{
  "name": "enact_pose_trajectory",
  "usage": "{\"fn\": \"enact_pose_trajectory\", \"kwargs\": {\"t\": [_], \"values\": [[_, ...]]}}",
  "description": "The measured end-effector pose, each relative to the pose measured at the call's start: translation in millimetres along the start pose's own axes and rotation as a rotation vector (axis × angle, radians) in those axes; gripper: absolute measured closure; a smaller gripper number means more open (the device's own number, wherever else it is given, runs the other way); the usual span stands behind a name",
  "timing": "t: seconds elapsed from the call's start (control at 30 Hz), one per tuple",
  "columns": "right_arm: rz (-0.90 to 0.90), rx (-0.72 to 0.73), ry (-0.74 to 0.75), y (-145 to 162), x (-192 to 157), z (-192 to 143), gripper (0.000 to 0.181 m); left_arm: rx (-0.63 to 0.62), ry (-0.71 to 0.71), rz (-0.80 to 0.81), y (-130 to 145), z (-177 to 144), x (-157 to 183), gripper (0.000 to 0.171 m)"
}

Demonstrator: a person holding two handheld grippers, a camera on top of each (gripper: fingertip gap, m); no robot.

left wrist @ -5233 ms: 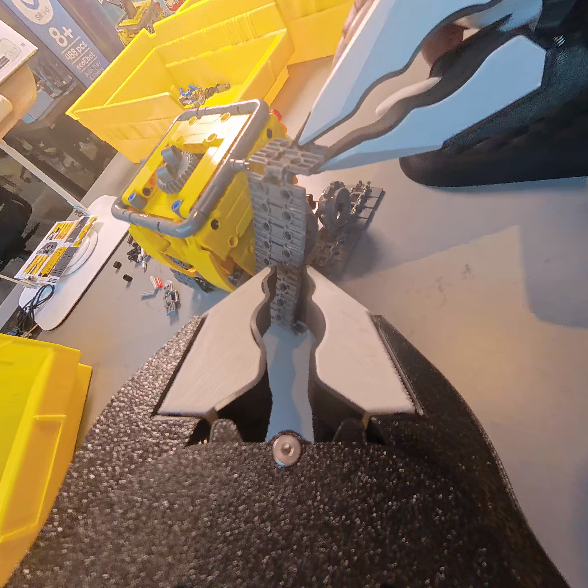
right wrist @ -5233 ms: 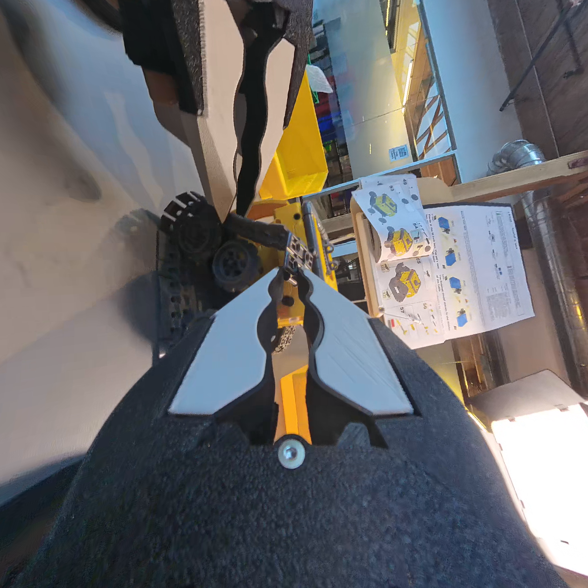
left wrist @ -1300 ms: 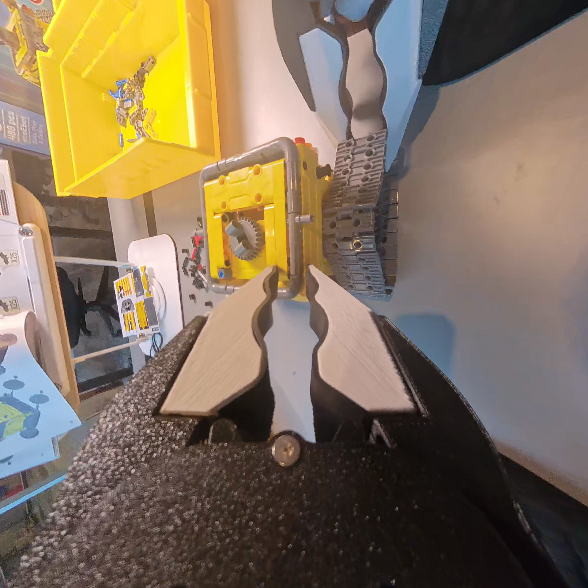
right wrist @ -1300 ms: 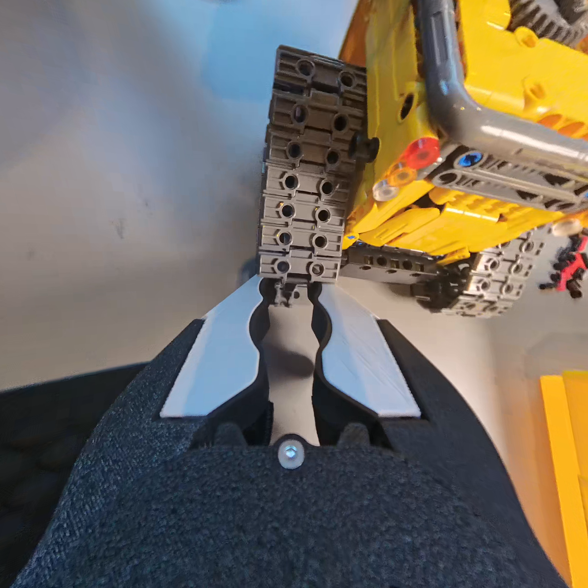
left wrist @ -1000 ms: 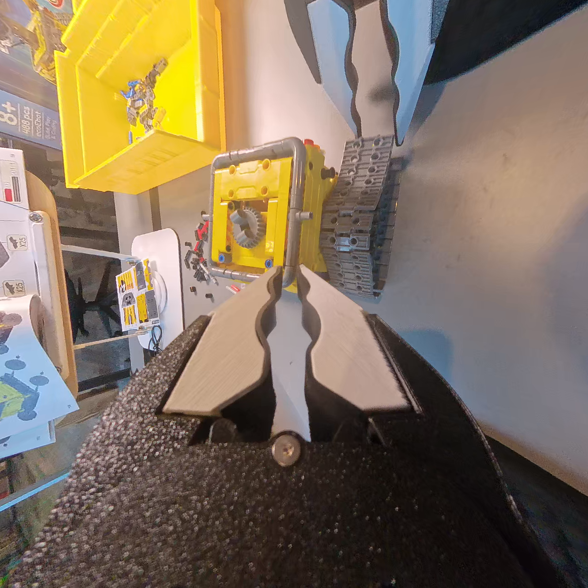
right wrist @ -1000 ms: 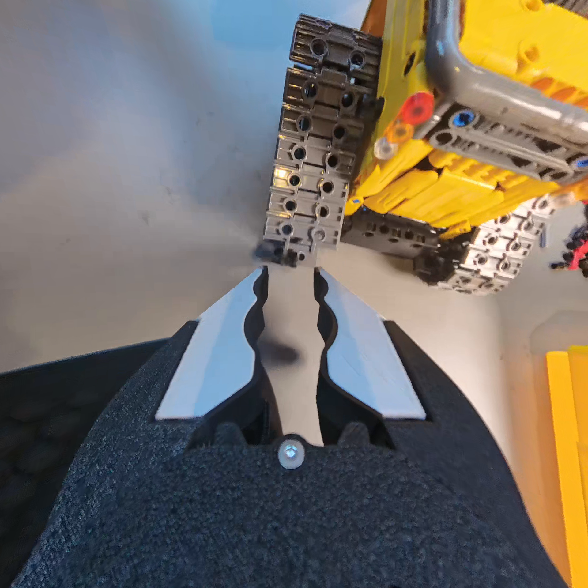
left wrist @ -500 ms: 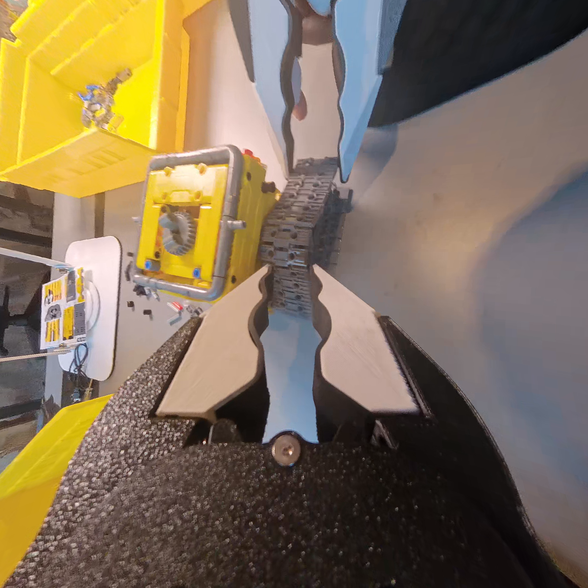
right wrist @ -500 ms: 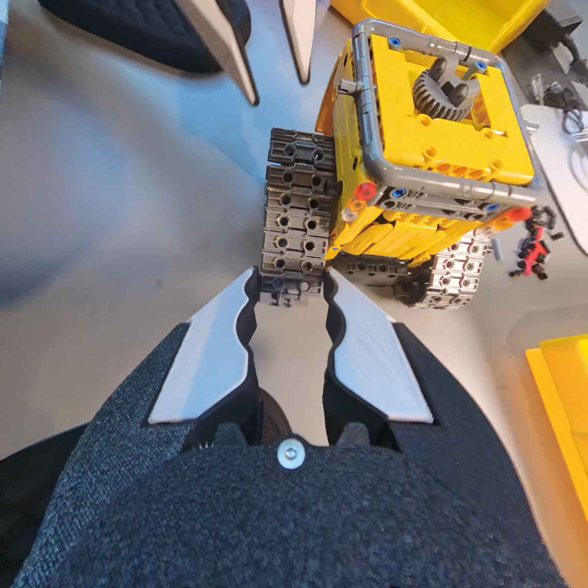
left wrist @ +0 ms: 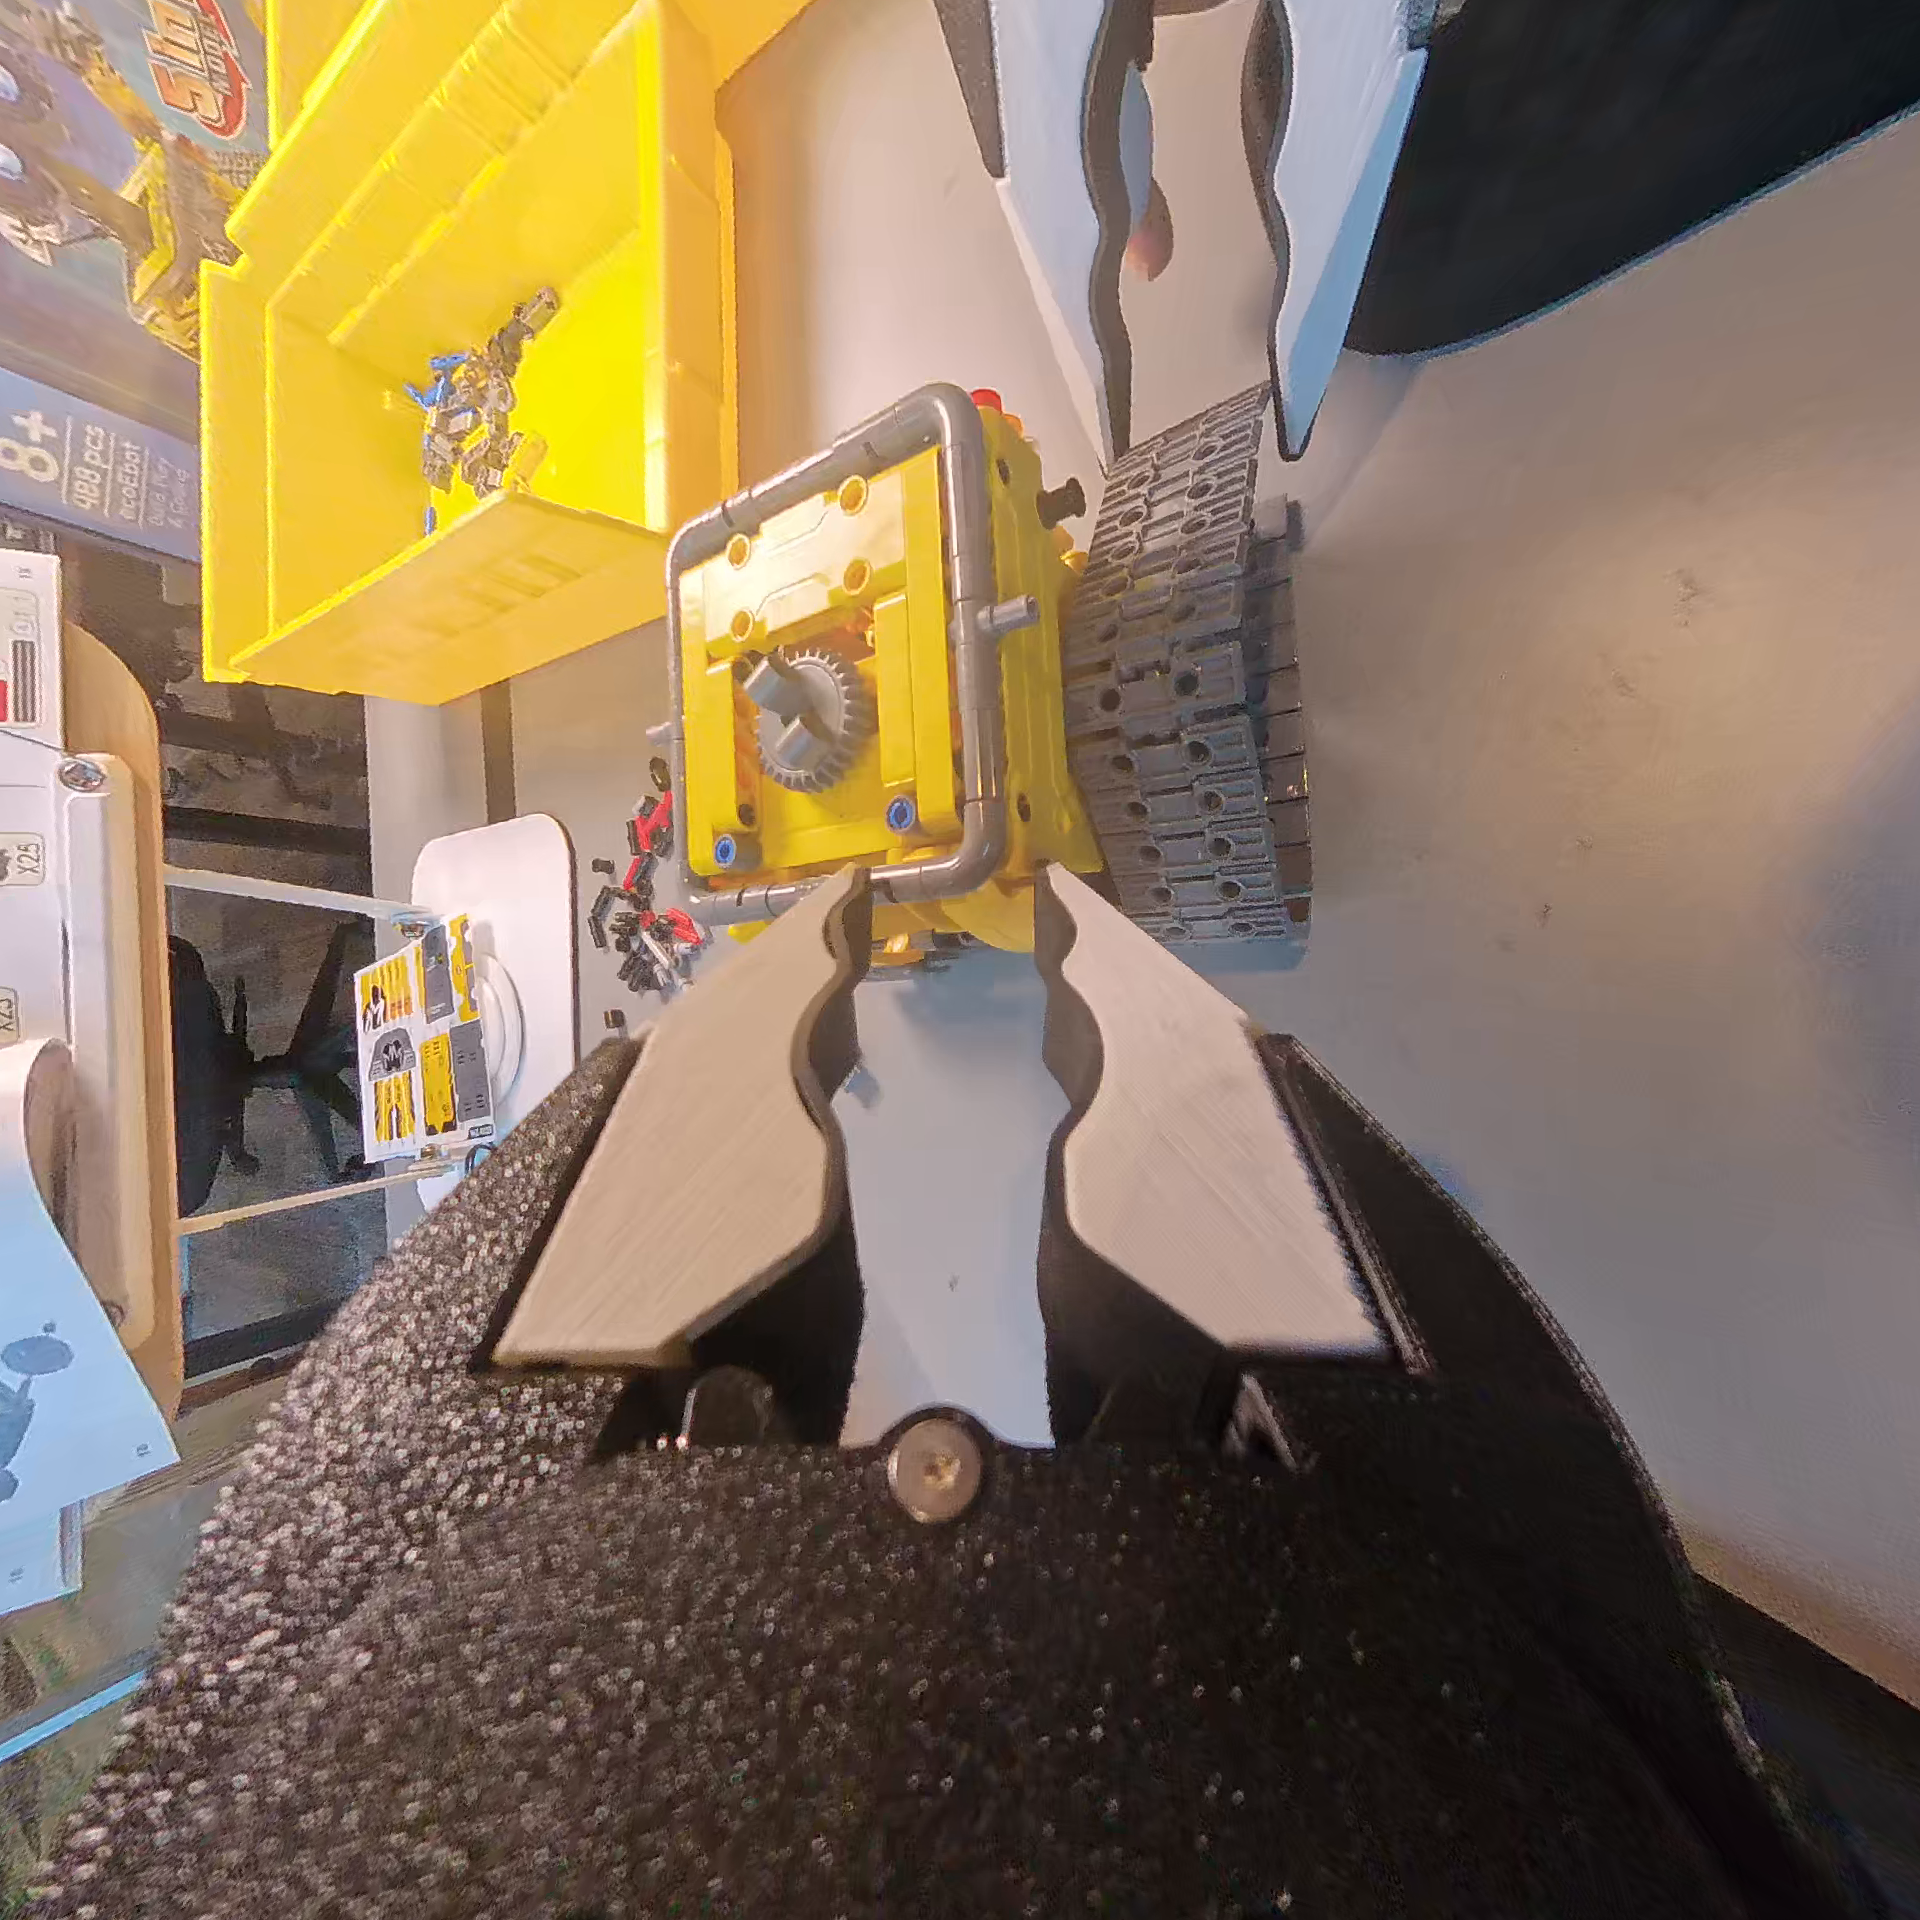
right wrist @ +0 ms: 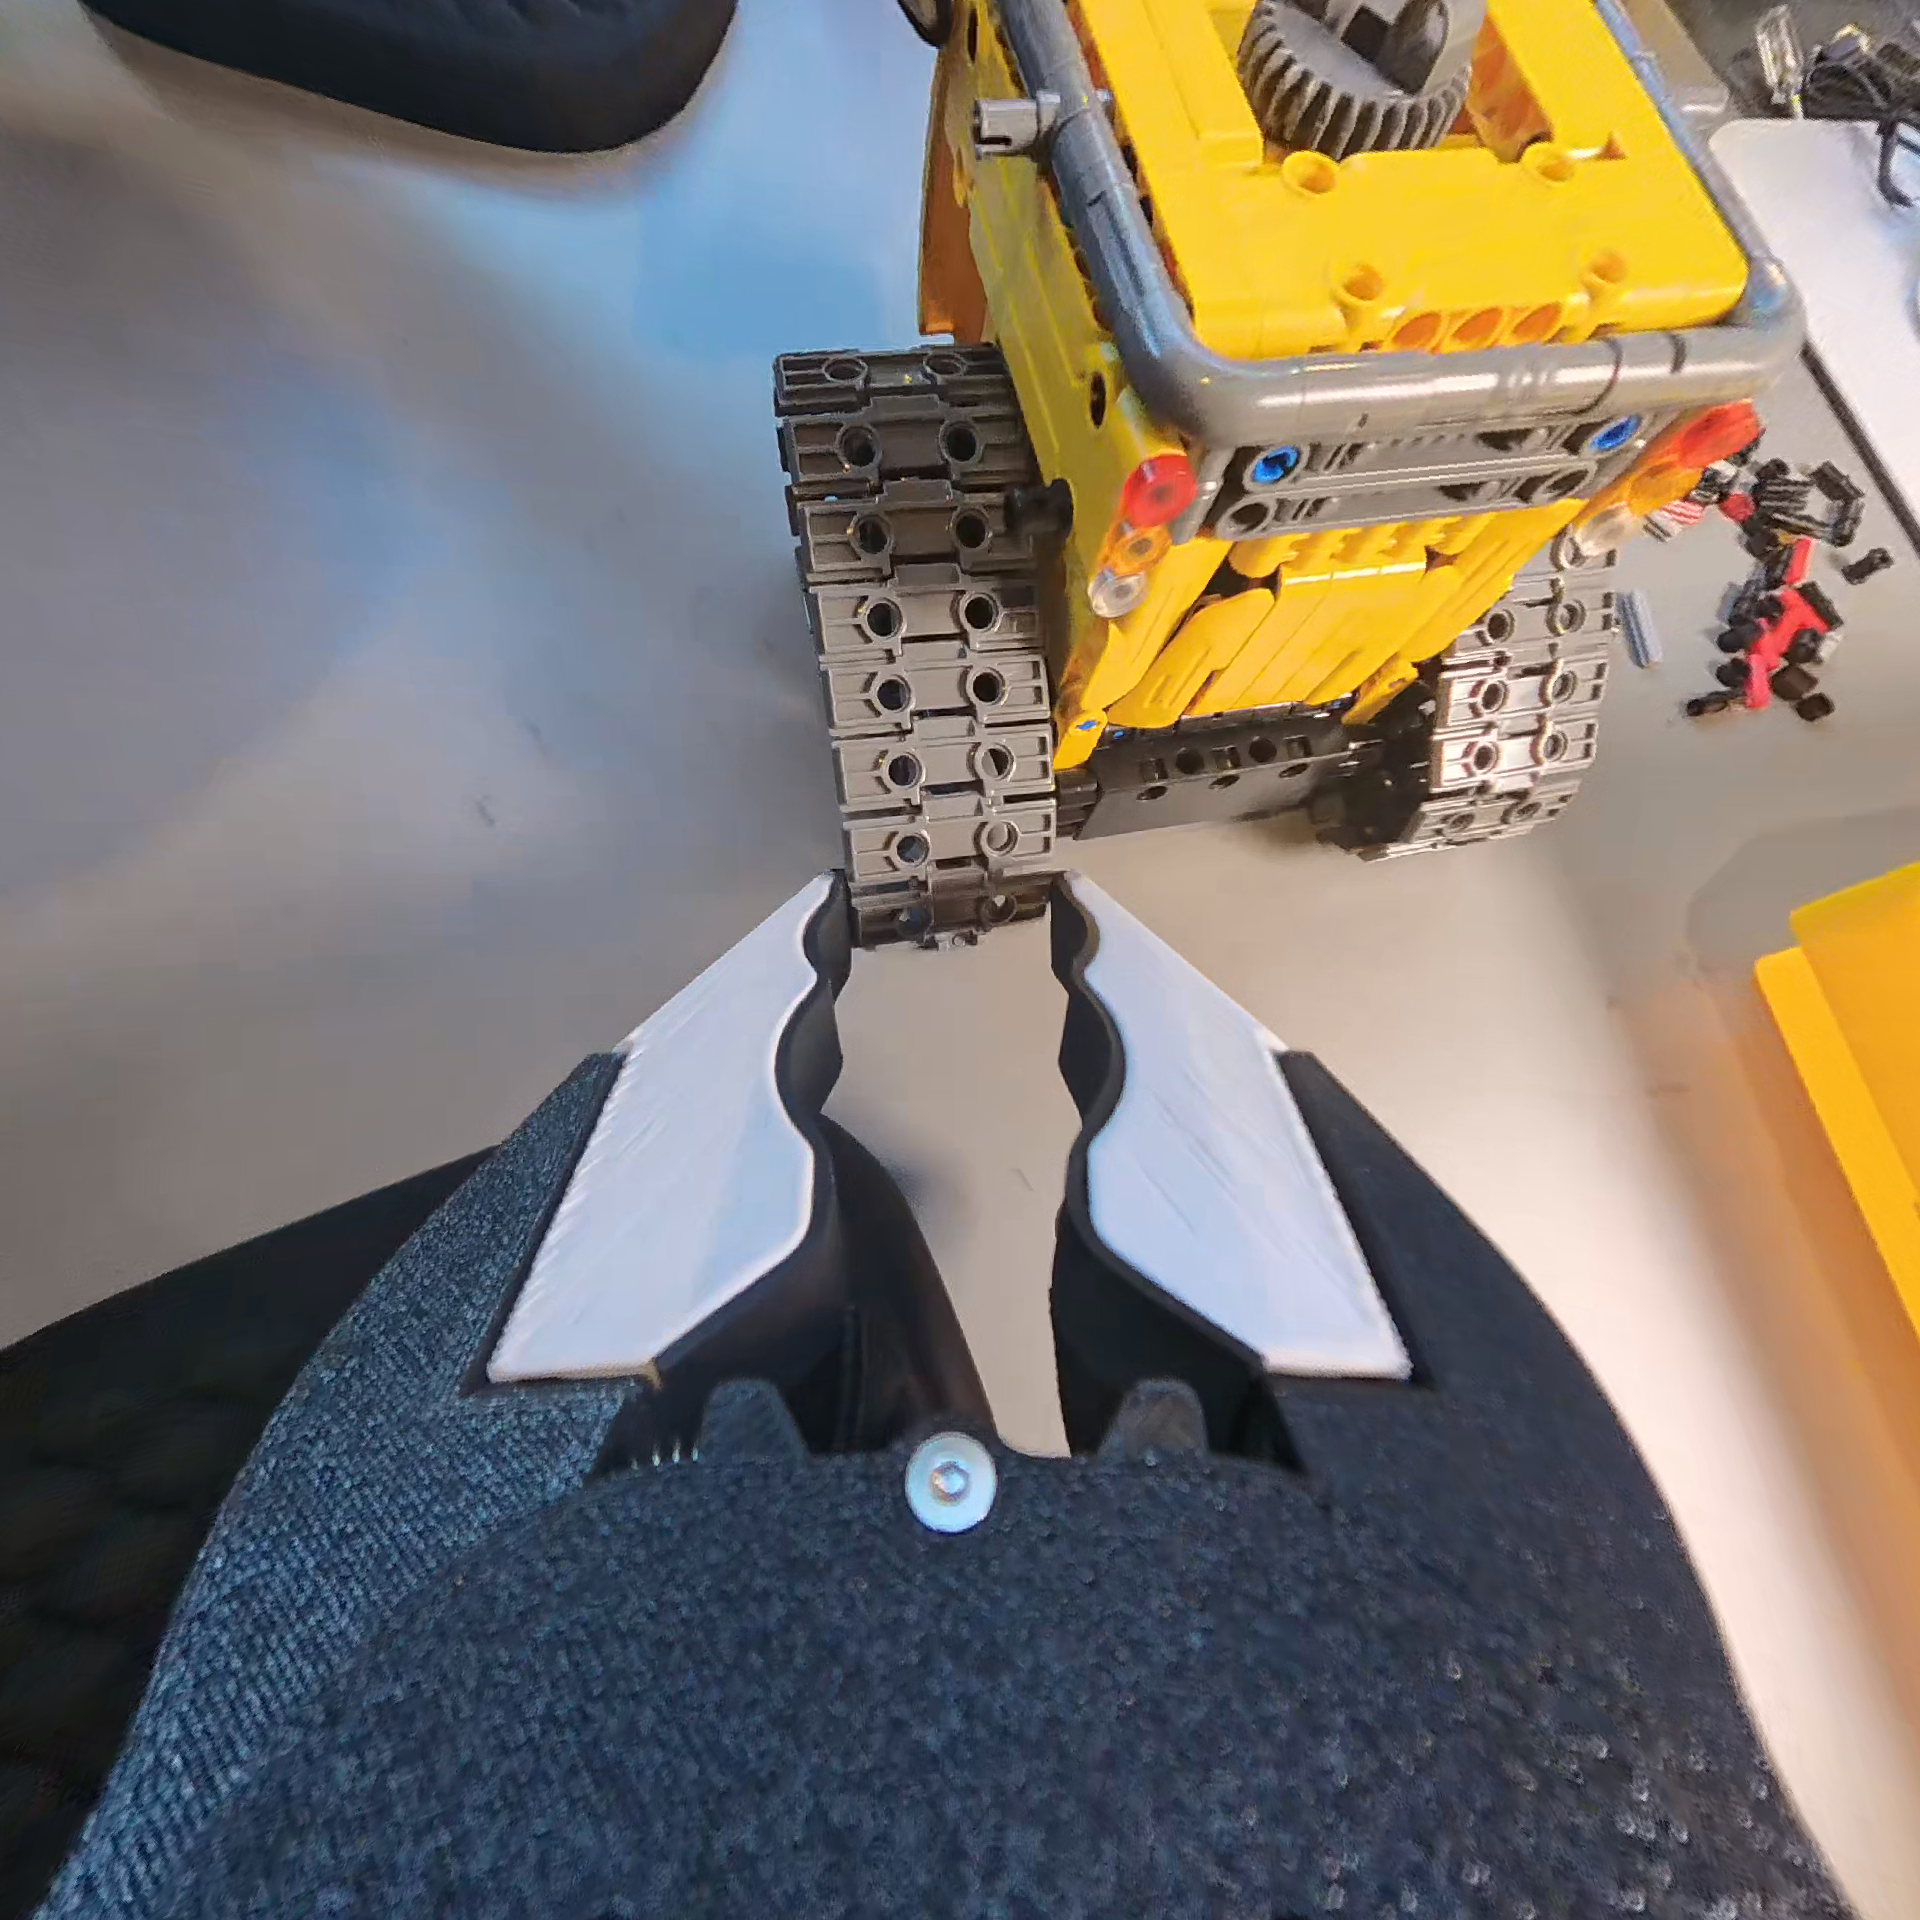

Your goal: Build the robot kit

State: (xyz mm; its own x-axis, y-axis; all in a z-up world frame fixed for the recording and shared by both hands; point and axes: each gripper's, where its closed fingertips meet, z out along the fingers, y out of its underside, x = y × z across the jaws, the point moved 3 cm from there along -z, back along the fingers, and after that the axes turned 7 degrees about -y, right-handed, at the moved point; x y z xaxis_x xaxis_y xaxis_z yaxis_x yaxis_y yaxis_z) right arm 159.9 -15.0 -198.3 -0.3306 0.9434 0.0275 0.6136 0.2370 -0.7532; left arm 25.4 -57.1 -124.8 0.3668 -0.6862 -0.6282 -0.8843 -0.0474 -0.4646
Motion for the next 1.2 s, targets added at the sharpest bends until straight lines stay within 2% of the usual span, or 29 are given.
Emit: {"fn": "enact_pose_trajectory", "kwargs": {"t": [0.4, 0.5, 0.53, 0.6, 0.67, 0.77, 0.87, 0.97, 1.07, 1.2], "values": [[-0.015, -0.029, -0.005, 5, 7, 3, 0.145, 0.022, -0.037, -0.029, 1, -1, 3, 0.143], [-0.032, -0.017, -0.009, 2, 7, 1, 0.135, 0.044, -0.053, -0.047, 2, -1, 3, 0.144], [-0.030, -0.003, -0.023, 0, 5, 1, 0.131, 0.050, -0.059, -0.055, 2, -1, 4, 0.144], [-0.029, 0.013, -0.034, -5, 5, 2, 0.141, 0.060, -0.072, -0.077, 3, -1, 4, 0.145], [-0.055, -0.001, -0.016, -9, 5, 0, 0.142, 0.067, -0.090, -0.095, 4, -2, 5, 0.147], [-0.099, 0.015, 0.022, -29, -1, -10, 0.142, 0.114, -0.119, -0.155, 3, -12, 7, 0.146], [-0.140, 0.017, 0.065, -49, -7, -16, 0.142, 0.221, -0.035, -0.277, -4, -28, 21, 0.141], [-0.130, -0.026, 0.074, -59, -14, -3, 0.142, 0.256, 0.008, -0.346, -3, -32, 38, 0.140], [-0.065, -0.047, 0.078, -70, -21, 7, 0.142, 0.195, -0.039, -0.314, 4, -19, 56, 0.137], [0.033, -0.030, 0.103, -74, -26, 6, 0.142, 0.129, -0.261, -0.196, 9, -5, 59, 0.136]]}}
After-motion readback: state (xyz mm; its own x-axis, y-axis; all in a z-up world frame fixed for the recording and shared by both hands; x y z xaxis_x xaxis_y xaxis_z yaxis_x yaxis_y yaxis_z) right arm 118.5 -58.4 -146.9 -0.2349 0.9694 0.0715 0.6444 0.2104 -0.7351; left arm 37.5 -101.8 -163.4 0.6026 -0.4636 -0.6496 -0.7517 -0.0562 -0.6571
